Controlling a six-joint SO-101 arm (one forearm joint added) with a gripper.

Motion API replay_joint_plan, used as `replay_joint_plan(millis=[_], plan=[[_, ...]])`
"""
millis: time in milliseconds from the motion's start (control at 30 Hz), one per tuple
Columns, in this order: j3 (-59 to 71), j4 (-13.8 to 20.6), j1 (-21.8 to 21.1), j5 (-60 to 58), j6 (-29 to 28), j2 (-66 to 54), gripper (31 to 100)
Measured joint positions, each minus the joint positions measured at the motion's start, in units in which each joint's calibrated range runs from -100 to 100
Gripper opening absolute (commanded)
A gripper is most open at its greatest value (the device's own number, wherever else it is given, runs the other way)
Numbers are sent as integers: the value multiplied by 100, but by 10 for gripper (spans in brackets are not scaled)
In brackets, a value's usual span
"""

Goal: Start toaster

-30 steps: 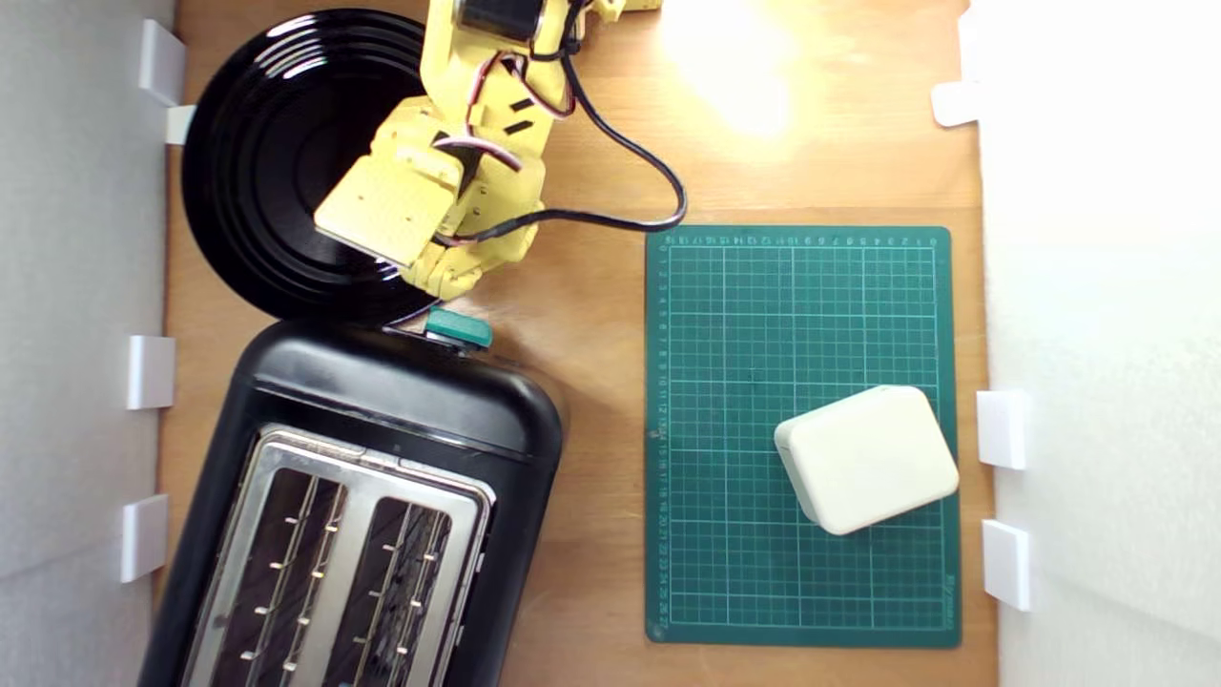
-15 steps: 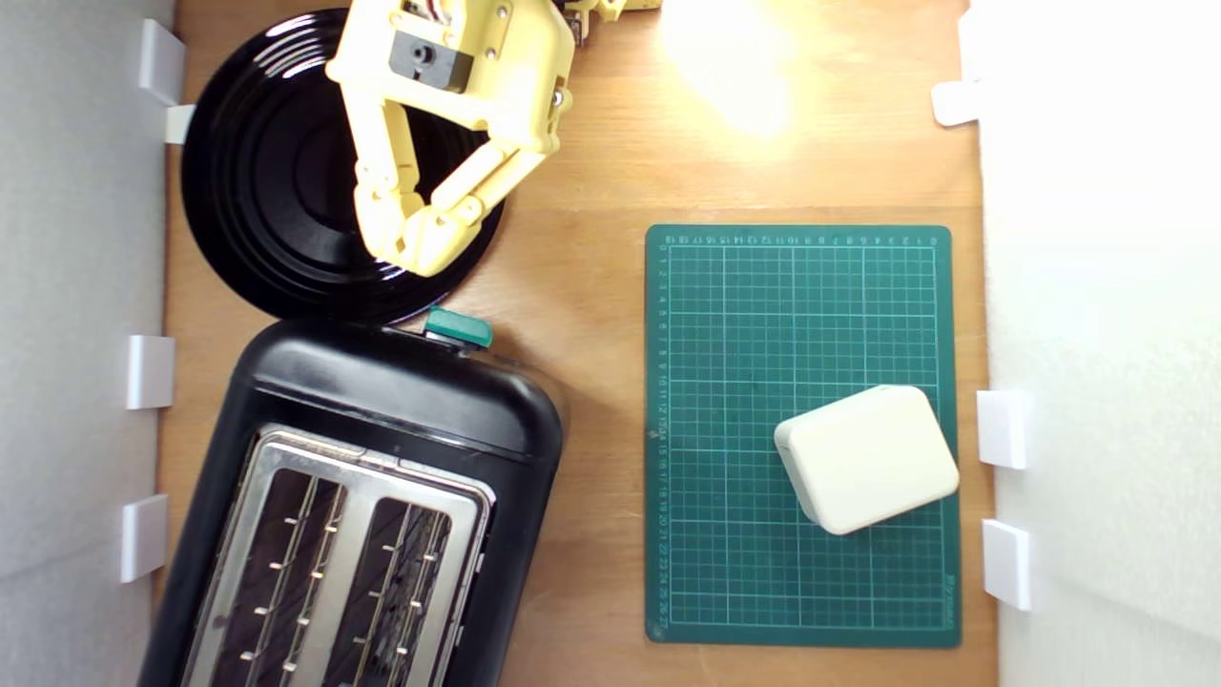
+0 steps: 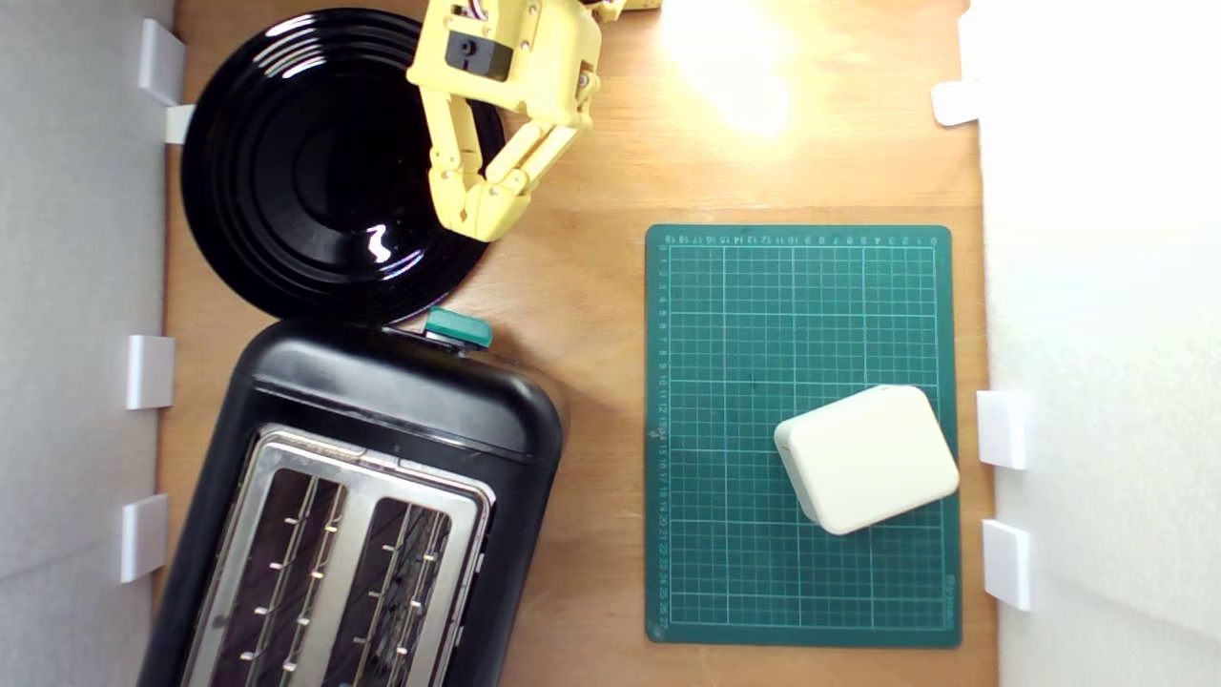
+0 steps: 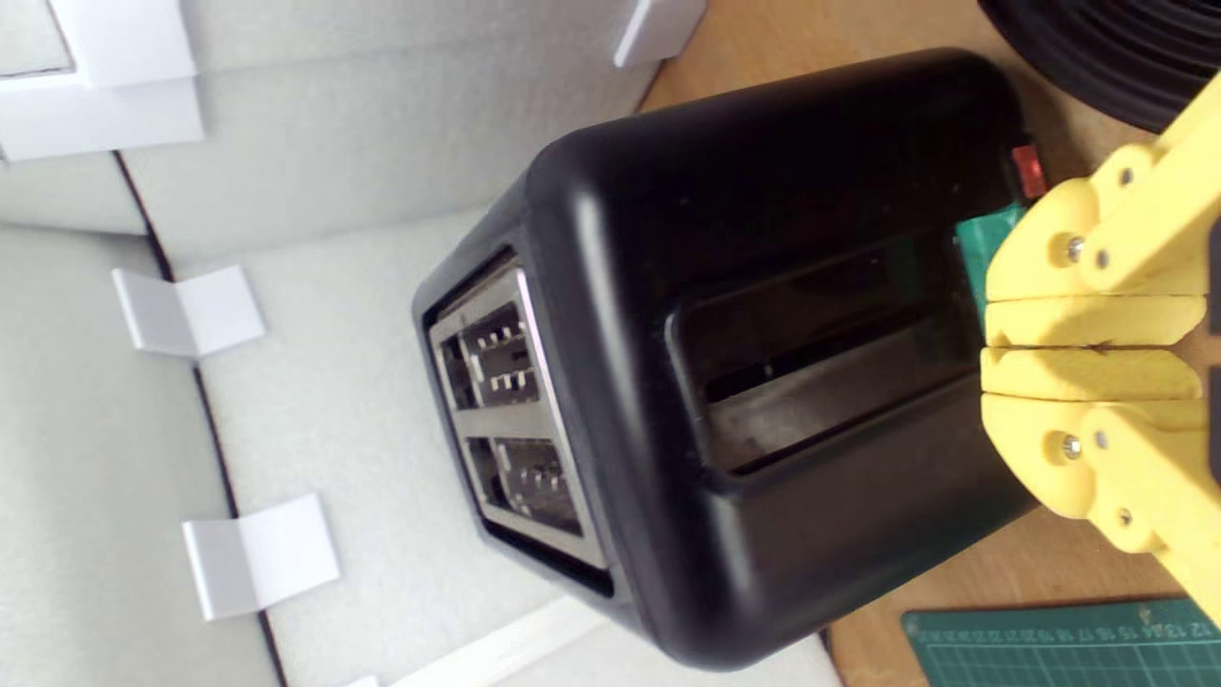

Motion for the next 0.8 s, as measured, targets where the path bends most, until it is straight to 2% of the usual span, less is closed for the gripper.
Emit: replay_joint_plan(millis=[400,800], plan=[[1316,-135,-136,0,-65,-292,314],[1492,-173,-208,34,48,-292,314]])
